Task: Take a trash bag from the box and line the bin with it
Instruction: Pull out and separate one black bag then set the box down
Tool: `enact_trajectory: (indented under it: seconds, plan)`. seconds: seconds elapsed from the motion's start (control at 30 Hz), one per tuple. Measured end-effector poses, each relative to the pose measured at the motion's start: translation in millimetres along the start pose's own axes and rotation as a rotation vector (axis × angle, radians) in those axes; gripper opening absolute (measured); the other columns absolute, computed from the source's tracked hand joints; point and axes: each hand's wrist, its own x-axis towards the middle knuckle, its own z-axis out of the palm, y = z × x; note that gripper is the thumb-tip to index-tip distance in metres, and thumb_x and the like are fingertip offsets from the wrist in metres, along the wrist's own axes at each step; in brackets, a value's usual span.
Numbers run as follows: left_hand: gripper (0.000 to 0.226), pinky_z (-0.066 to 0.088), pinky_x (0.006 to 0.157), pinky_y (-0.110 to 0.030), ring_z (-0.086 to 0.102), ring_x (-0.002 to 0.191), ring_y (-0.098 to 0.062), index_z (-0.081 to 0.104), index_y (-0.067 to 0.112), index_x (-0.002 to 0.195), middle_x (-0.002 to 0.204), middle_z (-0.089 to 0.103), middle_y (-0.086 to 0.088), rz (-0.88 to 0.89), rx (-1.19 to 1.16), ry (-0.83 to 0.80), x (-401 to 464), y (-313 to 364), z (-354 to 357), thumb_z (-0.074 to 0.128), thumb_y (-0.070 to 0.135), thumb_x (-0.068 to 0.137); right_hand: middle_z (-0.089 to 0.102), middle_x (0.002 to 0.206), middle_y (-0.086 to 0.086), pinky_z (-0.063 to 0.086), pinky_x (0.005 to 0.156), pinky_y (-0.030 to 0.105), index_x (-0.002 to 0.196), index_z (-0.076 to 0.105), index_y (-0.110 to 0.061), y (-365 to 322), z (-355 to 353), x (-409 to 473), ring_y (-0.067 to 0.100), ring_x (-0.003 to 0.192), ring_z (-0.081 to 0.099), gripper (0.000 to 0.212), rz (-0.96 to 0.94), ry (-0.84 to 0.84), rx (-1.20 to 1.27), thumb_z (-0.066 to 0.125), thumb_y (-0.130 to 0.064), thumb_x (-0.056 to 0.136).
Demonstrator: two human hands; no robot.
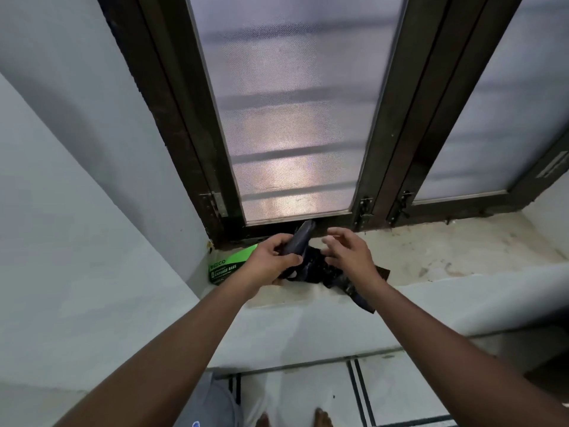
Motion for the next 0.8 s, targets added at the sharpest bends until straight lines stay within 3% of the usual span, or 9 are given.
enact_trajectory:
  seconds: [0.13,0.2,0.3,0.37,0.53,0.67,0.73,0.8]
  plan:
    - [0.041,0.058,0.063,-0.030,0.073,0.077,-0.013,0.068,0.041,0.118,0.102,0.074,0.000,0.039,0.085,-0.023,3.3,0.3,2.2,0.080,0.016,0.087,0.072,0.122,0.014,0.058,0.095,0.039,0.128,0.064,-0.019,-10.3,7.5,-5.8,0.031,0.113,0.070,0.054,0.389,-0.275,0.471,0.069,-0.056,0.089]
    - [0.045,0.053,0.057,-0.024,0.072,0.074,-0.011,0.069,0.036,0.123,0.104,0.075,-0.002,0.060,0.154,-0.015,4.6,0.2,4.2,0.082,0.016,0.085,0.073,0.120,0.016,0.059,0.092,0.034,0.126,0.066,-0.012,-11.0,7.2,-8.7,0.029,0.109,0.070,0.051,0.427,-0.329,0.521,0.074,-0.046,0.089]
    - [0.045,0.048,0.048,-0.017,0.070,0.071,-0.013,0.070,0.028,0.122,0.101,0.074,0.000,0.088,0.275,0.069,4.7,0.9,6.6,0.085,0.014,0.082,0.072,0.116,0.018,0.062,0.075,0.023,0.122,0.067,-0.001,-9.9,10.4,-8.3,0.021,0.096,0.069,0.041,0.467,-0.229,0.503,0.078,-0.020,0.087]
    - [0.042,0.048,0.053,-0.017,0.069,0.074,-0.013,0.071,0.027,0.119,0.098,0.073,0.002,0.126,0.363,0.115,4.8,-1.9,6.1,0.086,0.017,0.080,0.073,0.108,0.015,0.061,0.068,0.024,0.118,0.069,0.000,-8.3,13.8,-5.8,0.020,0.090,0.070,0.043,0.511,-0.155,0.464,0.084,-0.017,0.081]
    - [0.039,0.053,0.072,-0.025,0.068,0.087,-0.013,0.071,0.028,0.112,0.099,0.072,0.006,0.185,0.477,0.196,5.7,-9.3,3.6,0.087,0.024,0.077,0.072,0.095,0.014,0.061,0.085,0.033,0.097,0.070,-0.003,-11.4,21.0,-7.0,0.023,0.089,0.071,0.012,0.580,-0.157,0.599,0.076,-0.008,0.088]
    - [0.044,0.058,0.080,-0.036,0.065,0.093,-0.012,0.067,0.036,0.117,0.103,0.071,0.012,0.221,0.762,0.236,2.9,-8.5,3.4,0.082,0.044,0.076,0.074,0.101,0.018,0.065,0.072,0.032,0.109,0.068,0.002,-5.1,27.3,-2.4,0.027,0.085,0.074,0.028,0.579,-0.096,0.519,0.080,-0.008,0.085]
    - [0.044,0.055,0.081,-0.036,0.056,0.104,-0.012,0.068,0.037,0.118,0.109,0.068,0.015,0.290,0.887,0.326,2.9,-9.2,-1.5,0.074,0.055,0.078,0.073,0.113,0.020,0.064,0.068,0.036,0.114,0.067,0.003,1.2,29.5,2.5,0.031,0.092,0.073,0.035,0.585,-0.066,0.451,0.081,-0.008,0.083]
    - [0.032,0.050,0.086,-0.035,0.047,0.114,-0.016,0.071,0.035,0.111,0.116,0.061,0.012,0.340,0.902,0.446,6.6,-10.0,-10.5,0.065,0.051,0.084,0.070,0.118,0.020,0.063,0.071,0.042,0.117,0.065,0.001,6.1,29.9,6.7,0.034,0.098,0.071,0.036,0.591,-0.057,0.407,0.080,-0.008,0.085]
